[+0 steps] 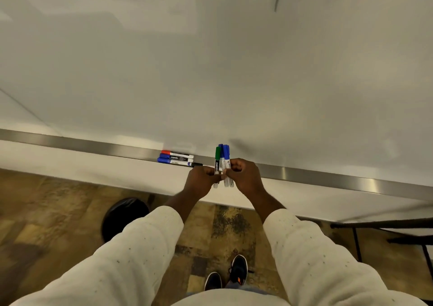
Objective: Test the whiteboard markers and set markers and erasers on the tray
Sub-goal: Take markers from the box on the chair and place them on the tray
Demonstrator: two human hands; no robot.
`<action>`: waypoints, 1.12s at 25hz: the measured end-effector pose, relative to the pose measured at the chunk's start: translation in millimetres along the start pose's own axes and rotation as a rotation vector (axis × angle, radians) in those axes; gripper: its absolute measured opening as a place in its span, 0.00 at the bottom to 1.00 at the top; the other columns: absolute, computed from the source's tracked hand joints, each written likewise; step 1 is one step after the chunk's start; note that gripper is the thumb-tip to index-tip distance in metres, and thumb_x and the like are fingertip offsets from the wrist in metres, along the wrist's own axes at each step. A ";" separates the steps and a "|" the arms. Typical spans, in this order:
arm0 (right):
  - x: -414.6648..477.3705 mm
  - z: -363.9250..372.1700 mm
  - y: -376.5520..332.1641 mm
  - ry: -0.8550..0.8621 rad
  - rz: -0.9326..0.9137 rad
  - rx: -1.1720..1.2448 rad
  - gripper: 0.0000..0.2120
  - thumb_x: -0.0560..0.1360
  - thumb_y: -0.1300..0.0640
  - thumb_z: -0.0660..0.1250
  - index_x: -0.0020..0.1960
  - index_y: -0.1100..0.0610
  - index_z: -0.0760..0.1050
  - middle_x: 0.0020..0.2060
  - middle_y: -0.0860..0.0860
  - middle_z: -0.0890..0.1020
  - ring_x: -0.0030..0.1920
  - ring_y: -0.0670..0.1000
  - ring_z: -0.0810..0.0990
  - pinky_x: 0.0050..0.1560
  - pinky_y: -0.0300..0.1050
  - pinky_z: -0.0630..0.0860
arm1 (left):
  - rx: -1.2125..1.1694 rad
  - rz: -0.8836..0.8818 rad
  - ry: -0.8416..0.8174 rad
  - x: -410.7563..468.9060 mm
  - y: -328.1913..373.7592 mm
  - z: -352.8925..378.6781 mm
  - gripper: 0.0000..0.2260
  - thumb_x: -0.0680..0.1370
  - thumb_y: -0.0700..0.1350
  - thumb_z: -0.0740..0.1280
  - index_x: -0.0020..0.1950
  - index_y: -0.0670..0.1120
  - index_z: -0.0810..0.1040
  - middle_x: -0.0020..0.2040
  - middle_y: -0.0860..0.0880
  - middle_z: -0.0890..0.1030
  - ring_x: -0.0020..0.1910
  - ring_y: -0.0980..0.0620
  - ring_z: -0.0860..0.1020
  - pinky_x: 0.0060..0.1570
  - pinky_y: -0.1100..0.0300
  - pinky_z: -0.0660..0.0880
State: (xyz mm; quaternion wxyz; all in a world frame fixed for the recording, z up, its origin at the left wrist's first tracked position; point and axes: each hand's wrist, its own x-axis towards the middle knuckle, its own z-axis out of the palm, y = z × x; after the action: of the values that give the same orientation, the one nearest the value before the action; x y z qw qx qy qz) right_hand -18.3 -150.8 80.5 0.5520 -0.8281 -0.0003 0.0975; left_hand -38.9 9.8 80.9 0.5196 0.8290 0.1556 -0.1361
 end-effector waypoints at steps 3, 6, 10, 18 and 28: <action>21.8 7.4 6.8 -0.054 -0.023 -0.172 0.11 0.74 0.53 0.73 0.56 0.51 0.82 0.42 0.44 0.85 0.40 0.42 0.82 0.42 0.35 0.77 | 0.006 -0.069 0.096 11.9 -3.3 -9.7 0.11 0.72 0.51 0.74 0.39 0.43 0.84 0.34 0.50 0.83 0.32 0.54 0.77 0.36 0.62 0.70; 40.5 15.2 11.5 -0.109 -0.073 -0.458 0.08 0.76 0.49 0.69 0.54 0.49 0.81 0.38 0.47 0.84 0.36 0.49 0.80 0.40 0.46 0.80 | -0.007 -0.123 0.204 21.8 -8.7 -20.3 0.09 0.74 0.53 0.73 0.44 0.48 0.84 0.38 0.53 0.83 0.39 0.55 0.79 0.39 0.63 0.71; 60.8 29.7 11.2 -0.182 -0.114 -0.770 0.10 0.77 0.52 0.64 0.57 0.49 0.79 0.44 0.51 0.84 0.40 0.53 0.80 0.40 0.43 0.74 | 0.022 -0.173 0.277 35.3 -19.8 -34.1 0.08 0.75 0.54 0.71 0.44 0.49 0.82 0.35 0.54 0.81 0.35 0.56 0.77 0.36 0.60 0.69; 88.4 74.9 9.2 -0.243 -0.171 -1.016 0.18 0.76 0.60 0.62 0.66 0.51 0.74 0.56 0.53 0.81 0.55 0.56 0.79 0.52 0.49 0.76 | 0.134 -0.158 0.227 66.7 -37.6 -62.0 0.10 0.77 0.52 0.69 0.38 0.49 0.78 0.33 0.53 0.79 0.35 0.54 0.76 0.35 0.59 0.70; 88.1 92.1 20.0 -0.223 -0.125 -0.959 0.23 0.76 0.61 0.65 0.70 0.52 0.69 0.64 0.51 0.76 0.63 0.55 0.74 0.59 0.50 0.74 | 0.194 -0.057 0.179 71.7 -50.8 -65.5 0.06 0.77 0.53 0.69 0.47 0.51 0.81 0.39 0.55 0.81 0.39 0.56 0.78 0.39 0.60 0.73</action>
State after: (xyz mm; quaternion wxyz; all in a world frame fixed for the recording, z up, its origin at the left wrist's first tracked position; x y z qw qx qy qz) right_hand 51.1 -64.9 13.9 0.1101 -0.9718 -0.1538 0.1409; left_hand 10.5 98.3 39.3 0.4169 0.8794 0.2111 -0.0908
